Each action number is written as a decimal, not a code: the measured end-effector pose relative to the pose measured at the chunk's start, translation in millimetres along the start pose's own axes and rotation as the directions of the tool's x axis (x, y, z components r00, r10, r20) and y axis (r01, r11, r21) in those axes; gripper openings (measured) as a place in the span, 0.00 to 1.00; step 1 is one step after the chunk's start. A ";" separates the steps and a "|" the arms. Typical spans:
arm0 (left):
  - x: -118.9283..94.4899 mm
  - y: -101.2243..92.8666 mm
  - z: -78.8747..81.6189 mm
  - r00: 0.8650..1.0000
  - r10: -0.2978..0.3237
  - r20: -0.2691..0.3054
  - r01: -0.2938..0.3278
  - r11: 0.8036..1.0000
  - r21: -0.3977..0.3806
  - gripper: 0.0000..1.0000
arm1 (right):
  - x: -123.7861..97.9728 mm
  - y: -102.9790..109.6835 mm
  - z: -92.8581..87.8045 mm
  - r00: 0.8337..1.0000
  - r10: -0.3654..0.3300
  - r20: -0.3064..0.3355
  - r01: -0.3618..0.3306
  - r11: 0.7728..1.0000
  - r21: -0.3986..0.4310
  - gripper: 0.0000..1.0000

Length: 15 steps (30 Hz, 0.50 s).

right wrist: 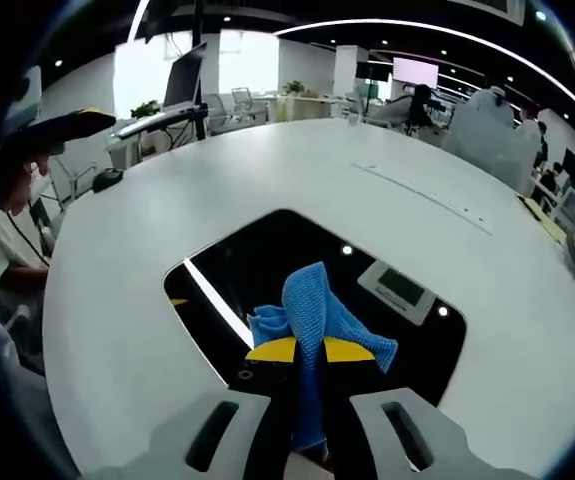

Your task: Wipe the mirror surface with the cleaning cloth until all visible marks leave the cleaned area.

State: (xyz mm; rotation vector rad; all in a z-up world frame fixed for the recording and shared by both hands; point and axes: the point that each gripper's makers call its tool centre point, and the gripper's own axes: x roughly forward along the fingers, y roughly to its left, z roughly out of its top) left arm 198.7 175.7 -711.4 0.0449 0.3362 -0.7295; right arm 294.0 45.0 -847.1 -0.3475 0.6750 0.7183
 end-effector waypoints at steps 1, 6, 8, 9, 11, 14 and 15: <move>0.0 0.1 0.0 1.000 0.000 0.001 0.000 1.000 0.000 0.97 | 0.0 0.3 -0.2 1.000 -0.001 0.000 0.001 1.000 0.002 0.03; 0.3 0.4 -1.1 1.000 0.000 0.003 0.000 1.000 -0.004 0.97 | -1.2 2.9 -1.4 1.000 -0.001 0.002 0.001 1.000 0.006 0.03; 0.3 0.4 -1.6 1.000 -0.001 0.002 0.001 1.000 -0.002 0.97 | -1.9 4.2 -1.7 1.000 0.001 0.001 -0.001 1.000 0.005 0.03; 0.2 0.7 -1.6 1.000 -0.001 0.003 0.001 1.000 -0.002 0.97 | -2.2 4.8 -1.9 1.000 0.001 0.000 -0.001 1.000 0.004 0.03; 0.2 0.6 -1.5 1.000 -0.002 0.005 0.002 1.000 -0.005 0.97 | -3.8 7.7 -2.5 1.000 0.003 -0.001 -0.003 1.000 0.010 0.03; 0.0 0.7 -0.9 1.000 -0.003 0.007 0.003 1.000 -0.003 0.97 | -6.4 13.1 -4.7 1.000 0.007 0.001 -0.007 1.000 0.004 0.03; -0.2 1.2 -0.8 1.000 -0.002 0.008 0.002 1.000 -0.004 0.97 | -6.9 14.0 -4.9 1.000 0.008 0.001 -0.008 1.000 0.006 0.03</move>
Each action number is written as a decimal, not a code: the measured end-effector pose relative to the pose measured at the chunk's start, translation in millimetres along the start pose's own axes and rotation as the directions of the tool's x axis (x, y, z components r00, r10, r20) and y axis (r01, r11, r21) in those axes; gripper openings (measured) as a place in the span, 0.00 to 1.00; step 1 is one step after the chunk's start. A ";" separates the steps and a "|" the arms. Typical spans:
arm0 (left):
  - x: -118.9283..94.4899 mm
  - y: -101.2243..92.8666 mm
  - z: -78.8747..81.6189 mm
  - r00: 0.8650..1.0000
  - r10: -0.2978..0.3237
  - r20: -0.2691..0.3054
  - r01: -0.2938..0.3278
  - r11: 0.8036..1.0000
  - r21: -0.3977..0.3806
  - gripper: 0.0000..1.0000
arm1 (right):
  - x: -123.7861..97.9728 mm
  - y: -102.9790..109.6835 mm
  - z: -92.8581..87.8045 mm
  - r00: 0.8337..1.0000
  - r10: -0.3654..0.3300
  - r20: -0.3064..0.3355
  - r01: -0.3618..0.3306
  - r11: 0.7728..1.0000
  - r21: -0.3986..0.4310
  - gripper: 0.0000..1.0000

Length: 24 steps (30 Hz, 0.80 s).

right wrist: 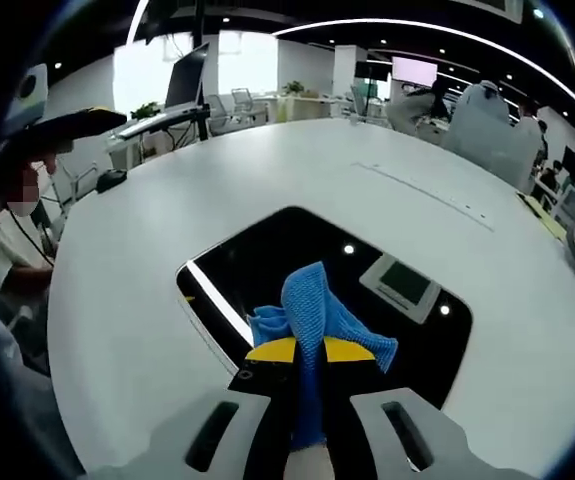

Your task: Wipe the mirror surface with the cleaning cloth until all visible marks leave the cleaned area.

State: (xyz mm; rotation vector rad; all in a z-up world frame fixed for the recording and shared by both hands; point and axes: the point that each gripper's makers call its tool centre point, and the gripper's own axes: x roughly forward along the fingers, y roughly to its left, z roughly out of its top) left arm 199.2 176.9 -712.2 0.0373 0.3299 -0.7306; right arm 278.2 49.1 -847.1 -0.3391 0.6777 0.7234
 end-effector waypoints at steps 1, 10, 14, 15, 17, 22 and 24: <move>0.0 0.1 -0.2 1.000 0.000 -0.001 0.000 1.000 0.000 0.97 | -0.5 0.6 -0.1 1.000 0.000 0.000 0.000 1.000 0.000 0.03; 1.6 -0.8 -0.5 1.000 -0.009 0.001 0.009 1.000 0.005 0.97 | -5.3 10.7 -3.4 1.000 0.010 0.003 -0.010 1.000 0.002 0.03; 2.2 -1.1 -1.5 1.000 -0.009 -0.001 0.009 1.000 0.004 0.96 | -6.4 13.5 -4.6 1.000 0.016 -0.001 -0.016 1.000 -0.001 0.03; 2.2 -1.3 -1.5 1.000 -0.010 0.000 0.010 1.000 0.005 0.96 | -6.8 14.5 -5.2 1.000 0.019 -0.003 -0.019 1.000 -0.002 0.03; 2.4 -2.0 -1.6 1.000 -0.012 0.000 0.012 1.000 0.004 0.96 | -7.8 16.3 -5.7 1.000 0.023 -0.003 -0.023 1.000 -0.003 0.03; 2.2 -3.2 -1.2 1.000 -0.013 0.001 0.013 1.000 0.004 0.96 | -9.4 20.0 -7.1 1.000 0.027 -0.001 -0.027 1.000 -0.003 0.03; 1.9 -3.3 -1.4 1.000 -0.011 0.001 0.011 1.000 0.006 0.96 | -9.1 19.8 -7.4 1.000 0.027 0.001 -0.027 1.000 -0.003 0.03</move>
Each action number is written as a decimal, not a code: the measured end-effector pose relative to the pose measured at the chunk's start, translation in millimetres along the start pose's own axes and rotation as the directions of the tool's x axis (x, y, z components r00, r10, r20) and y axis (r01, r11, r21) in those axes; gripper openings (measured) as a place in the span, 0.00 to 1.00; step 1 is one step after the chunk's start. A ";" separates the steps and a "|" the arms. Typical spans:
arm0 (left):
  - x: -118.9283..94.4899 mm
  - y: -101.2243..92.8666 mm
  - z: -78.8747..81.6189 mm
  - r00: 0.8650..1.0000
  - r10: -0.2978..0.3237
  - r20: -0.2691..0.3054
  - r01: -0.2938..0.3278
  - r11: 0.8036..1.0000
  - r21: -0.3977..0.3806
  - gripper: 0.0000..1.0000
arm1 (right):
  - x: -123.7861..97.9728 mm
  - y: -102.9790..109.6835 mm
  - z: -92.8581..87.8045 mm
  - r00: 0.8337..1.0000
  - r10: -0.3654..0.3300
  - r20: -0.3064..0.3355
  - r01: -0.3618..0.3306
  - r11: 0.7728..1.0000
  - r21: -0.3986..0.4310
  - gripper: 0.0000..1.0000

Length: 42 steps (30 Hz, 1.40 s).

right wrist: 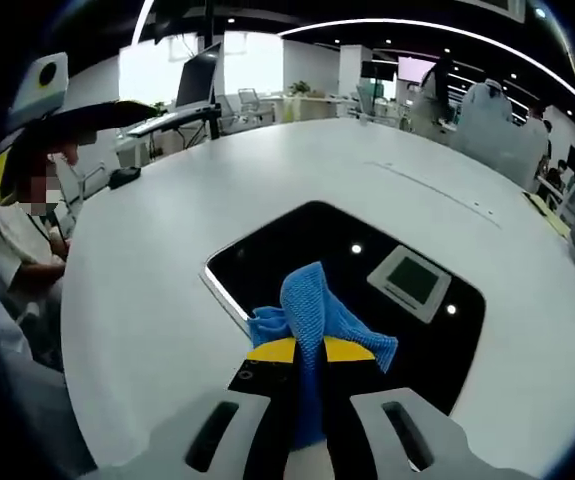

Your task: Wipe the mirror surface with the cleaning cloth until all visible marks leave the cleaned area.

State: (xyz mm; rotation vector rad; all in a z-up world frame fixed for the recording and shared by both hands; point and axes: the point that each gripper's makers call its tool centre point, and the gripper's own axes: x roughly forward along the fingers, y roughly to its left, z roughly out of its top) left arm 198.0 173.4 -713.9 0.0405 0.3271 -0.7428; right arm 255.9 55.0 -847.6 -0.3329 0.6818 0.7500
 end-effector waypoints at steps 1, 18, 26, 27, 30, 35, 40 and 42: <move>-0.2 -0.4 0.0 1.000 -0.001 0.000 0.001 1.000 0.000 0.96 | -0.1 0.2 0.2 1.000 0.000 -0.002 0.000 1.000 -0.001 0.03; 1.0 2.5 -2.2 1.000 0.005 -0.003 -0.005 1.000 -0.009 0.96 | 3.4 3.3 2.3 0.998 0.051 -0.034 -0.053 0.997 -0.055 0.03; -2.3 3.5 -3.3 1.000 0.010 -0.001 -0.010 1.000 -0.011 0.96 | 8.3 2.5 7.5 0.998 0.051 -0.042 -0.052 0.998 -0.037 0.03; -2.5 3.4 -3.8 1.000 0.010 -0.002 -0.010 1.000 -0.012 0.96 | 8.7 2.1 7.4 0.998 0.049 -0.042 -0.051 0.998 -0.038 0.03; -3.3 2.9 -4.1 1.000 0.010 -0.001 -0.010 1.000 -0.014 0.96 | 8.8 1.6 7.7 0.998 0.047 -0.043 -0.048 0.998 -0.028 0.03; -4.2 4.8 -3.1 1.000 0.014 0.002 -0.014 1.000 -0.014 0.96 | 10.9 0.3 9.2 0.998 0.041 -0.049 -0.042 0.999 -0.021 0.03; -4.9 7.2 -2.8 1.000 0.022 0.001 -0.022 1.000 -0.010 0.96 | 13.0 -1.3 11.2 0.998 0.037 -0.052 -0.037 0.999 -0.006 0.02; -5.4 6.9 -2.8 1.000 0.021 0.003 -0.021 1.000 -0.011 0.96 | 14.3 -2.2 12.0 0.998 0.038 -0.054 -0.038 0.999 -0.002 0.02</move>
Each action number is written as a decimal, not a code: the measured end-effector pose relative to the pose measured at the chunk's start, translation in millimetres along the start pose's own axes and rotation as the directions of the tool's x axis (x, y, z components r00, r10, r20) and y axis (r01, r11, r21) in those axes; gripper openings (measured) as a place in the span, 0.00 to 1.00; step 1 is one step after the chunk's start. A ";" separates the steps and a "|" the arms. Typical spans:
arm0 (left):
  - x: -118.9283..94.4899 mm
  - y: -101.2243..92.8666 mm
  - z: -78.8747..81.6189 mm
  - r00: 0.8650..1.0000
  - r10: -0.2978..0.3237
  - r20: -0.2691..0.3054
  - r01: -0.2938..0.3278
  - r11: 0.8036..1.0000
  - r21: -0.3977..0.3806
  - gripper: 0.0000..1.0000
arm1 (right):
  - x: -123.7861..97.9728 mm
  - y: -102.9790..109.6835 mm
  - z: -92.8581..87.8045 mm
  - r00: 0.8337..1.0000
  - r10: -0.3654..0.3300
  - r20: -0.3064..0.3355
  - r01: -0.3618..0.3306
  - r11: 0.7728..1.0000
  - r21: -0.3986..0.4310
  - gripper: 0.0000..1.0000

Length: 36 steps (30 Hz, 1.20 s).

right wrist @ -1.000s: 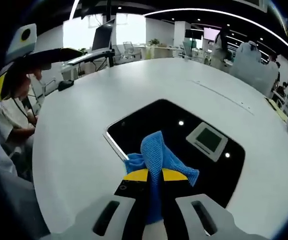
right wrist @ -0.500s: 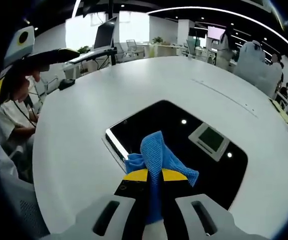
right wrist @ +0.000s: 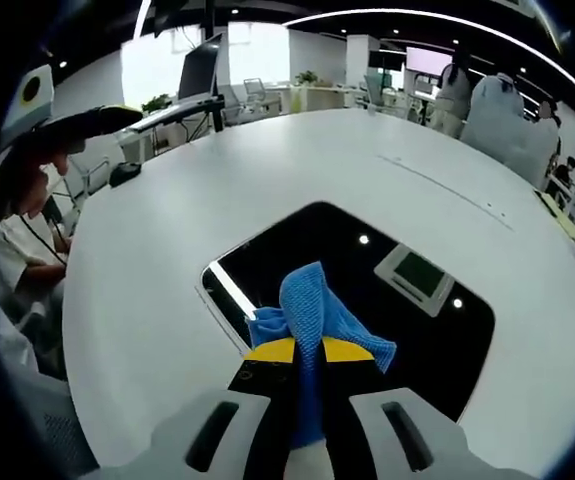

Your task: Wipe the mirror surface with the cleaning cloth until all visible marks leave the cleaned area.

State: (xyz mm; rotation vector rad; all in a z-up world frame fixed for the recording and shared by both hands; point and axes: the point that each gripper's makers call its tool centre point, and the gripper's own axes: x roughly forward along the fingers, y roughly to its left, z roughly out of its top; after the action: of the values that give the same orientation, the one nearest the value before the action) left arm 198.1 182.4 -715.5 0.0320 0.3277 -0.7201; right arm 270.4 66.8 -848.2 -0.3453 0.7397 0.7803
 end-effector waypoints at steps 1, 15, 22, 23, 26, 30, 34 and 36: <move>-0.2 -0.1 -0.1 1.000 0.000 0.000 0.000 1.000 0.001 0.96 | 0.2 -0.4 0.5 1.000 0.001 -0.002 -0.001 1.000 -0.002 0.02; -2.1 0.4 -1.4 1.000 0.004 -0.004 -0.004 1.000 0.004 0.96 | 7.0 -6.4 7.1 1.000 -0.006 -0.012 0.006 1.000 0.003 0.03; -2.0 0.0 -2.6 1.000 0.002 -0.008 -0.002 1.000 0.001 0.96 | 10.7 -9.5 11.7 1.000 -0.008 -0.010 0.009 1.000 0.004 0.03; -1.9 0.0 -2.6 1.000 0.002 -0.008 -0.002 1.000 0.001 0.96 | 11.3 -10.2 12.1 1.000 -0.008 -0.011 0.008 1.000 0.003 0.03; -1.5 0.4 -2.9 1.000 0.001 -0.011 -0.001 1.000 0.004 0.96 | 12.9 -11.7 13.7 1.000 -0.010 -0.011 0.010 1.000 0.004 0.03; -1.5 0.4 -2.9 1.000 -0.002 -0.007 0.002 1.000 -0.002 0.96 | 14.2 -12.7 15.8 1.000 -0.016 -0.010 0.016 1.000 0.009 0.03; -1.8 -1.1 -4.2 1.000 -0.007 -0.009 0.007 1.000 -0.004 0.97 | 17.2 -14.9 18.6 1.000 -0.016 -0.005 0.016 1.000 0.009 0.03; -1.9 -1.7 -4.4 1.000 -0.009 -0.010 0.009 1.000 -0.002 0.97 | 19.9 -17.0 20.5 1.000 -0.017 -0.004 0.017 1.000 0.011 0.03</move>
State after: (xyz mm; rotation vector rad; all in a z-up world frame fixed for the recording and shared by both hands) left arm 194.4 183.0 -718.9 0.0318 0.3385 -0.7289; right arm 302.3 76.5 -847.7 -0.3428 0.7439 0.7592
